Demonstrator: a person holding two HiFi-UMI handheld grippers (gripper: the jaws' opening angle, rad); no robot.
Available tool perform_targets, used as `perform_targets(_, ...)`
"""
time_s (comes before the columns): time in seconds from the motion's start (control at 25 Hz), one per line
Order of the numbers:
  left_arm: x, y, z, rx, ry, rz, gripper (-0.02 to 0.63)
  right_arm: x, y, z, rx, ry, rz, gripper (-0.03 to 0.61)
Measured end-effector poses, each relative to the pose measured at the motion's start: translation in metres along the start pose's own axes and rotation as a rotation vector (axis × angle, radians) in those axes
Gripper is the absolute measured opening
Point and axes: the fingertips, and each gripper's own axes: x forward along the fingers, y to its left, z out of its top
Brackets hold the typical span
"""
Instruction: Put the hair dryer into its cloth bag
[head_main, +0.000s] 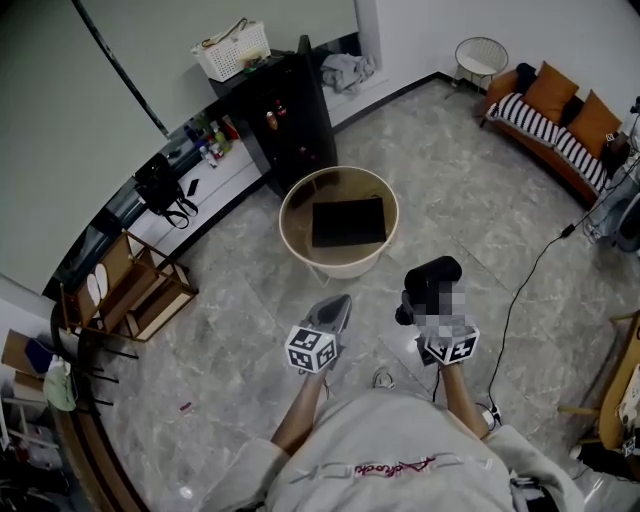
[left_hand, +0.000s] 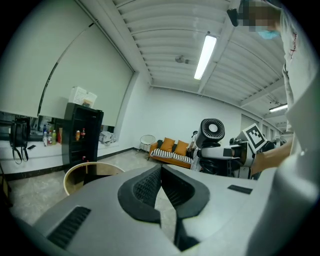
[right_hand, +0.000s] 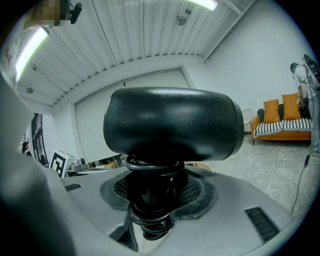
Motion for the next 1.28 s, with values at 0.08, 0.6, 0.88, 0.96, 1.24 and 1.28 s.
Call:
perform_targets(0.08, 0.016, 0.0, 0.006, 0.004, -0.001, -0.001, 0.03, 0.006, -0.014, 0.007, -0.002, -0.001, 0.003, 0.198)
perform_targets(0.6, 0.055, 0.006, 0.004, -0.015, 0.019, 0.026, 0.031, 0.023, -0.056, 0.009, 0.02, 0.026, 0.019, 0.198)
perform_targets(0.88, 0.055, 0.01, 0.002, -0.018, 0.011, 0.04, 0.029, 0.026, -0.059, 0.007, 0.006, 0.029, 0.03, 0.198)
perform_targets(0.96, 0.056, 0.008, 0.003, -0.021, 0.012, 0.04, 0.03, 0.025, -0.058, 0.009, 0.008, 0.031, 0.035, 0.198)
perform_targets(1.24, 0.061, 0.012, 0.002, -0.026, 0.018, 0.045, 0.03, 0.034, -0.063, 0.013, 0.0, 0.034, 0.045, 0.198)
perform_targets(1.28, 0.062, 0.014, 0.001, -0.028, 0.02, 0.047, 0.03, 0.037, -0.064, 0.012, 0.002, 0.035, 0.045, 0.198)
